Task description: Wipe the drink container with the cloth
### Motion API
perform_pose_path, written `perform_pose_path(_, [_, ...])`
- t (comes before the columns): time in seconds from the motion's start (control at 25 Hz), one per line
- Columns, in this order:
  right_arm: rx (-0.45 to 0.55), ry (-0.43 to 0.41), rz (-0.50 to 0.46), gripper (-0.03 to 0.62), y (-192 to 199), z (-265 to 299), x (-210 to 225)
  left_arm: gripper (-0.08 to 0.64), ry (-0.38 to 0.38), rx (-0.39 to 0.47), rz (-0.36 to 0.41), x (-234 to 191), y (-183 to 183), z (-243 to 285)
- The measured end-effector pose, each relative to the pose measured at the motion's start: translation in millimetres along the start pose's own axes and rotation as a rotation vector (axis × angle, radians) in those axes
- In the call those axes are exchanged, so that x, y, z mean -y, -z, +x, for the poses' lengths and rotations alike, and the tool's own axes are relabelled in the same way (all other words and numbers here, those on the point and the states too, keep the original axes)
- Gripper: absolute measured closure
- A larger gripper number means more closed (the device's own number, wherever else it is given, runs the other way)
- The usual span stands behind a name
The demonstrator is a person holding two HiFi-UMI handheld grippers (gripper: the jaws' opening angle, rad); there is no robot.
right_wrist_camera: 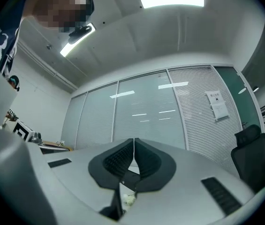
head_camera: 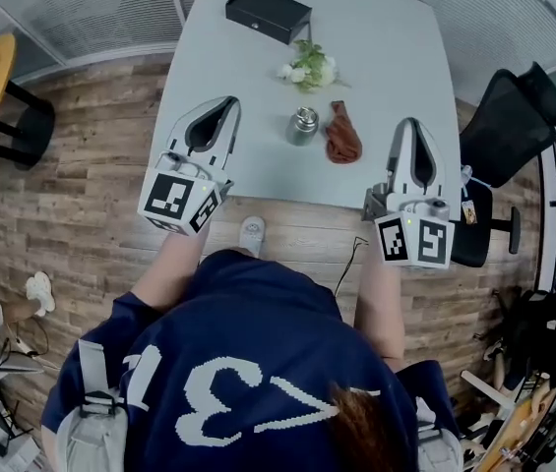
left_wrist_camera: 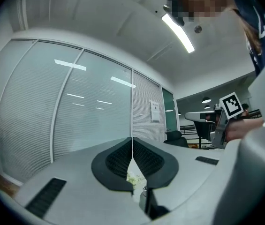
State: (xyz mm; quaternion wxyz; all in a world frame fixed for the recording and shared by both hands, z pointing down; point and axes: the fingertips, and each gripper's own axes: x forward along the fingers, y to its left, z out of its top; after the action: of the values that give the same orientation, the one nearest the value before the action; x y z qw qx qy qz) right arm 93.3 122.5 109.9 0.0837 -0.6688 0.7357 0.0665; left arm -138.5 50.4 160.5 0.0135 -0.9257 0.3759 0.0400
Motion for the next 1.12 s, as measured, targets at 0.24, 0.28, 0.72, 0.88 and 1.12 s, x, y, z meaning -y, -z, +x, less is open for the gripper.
perform_pose_path(0.24, [-0.041, 0.029, 0.013, 0.565, 23.2, 46.2, 13.7, 0.541, 0.078, -0.057, -0.033, -21.5, 21.5, 55.2])
perform_pose_path(0.28, [-0.049, 0.032, 0.016, 0.565, 27.0, 50.8, 17.5, 0.541, 0.091, -0.072, -0.047, -21.5, 28.1, 62.1])
perform_pose_path(0.72, [-0.126, -0.061, 0.048, 0.565, 73.6, 104.0, 68.7, 0.540, 0.155, -0.258, -0.258, 13.9, 120.3, 118.5])
perform_pose_path(0.88, [-0.167, -0.142, 0.048, 0.565, 100.9, 123.5, 78.5, 0.534, 0.124, -0.330, -0.337, 28.2, 163.4, 131.8])
perform_pose_path(1.12, [-0.327, -0.219, 0.063, 0.565, 181.4, 126.3, 94.2, 0.439, 0.068, -0.396, -0.443, 43.1, 211.4, 148.6])
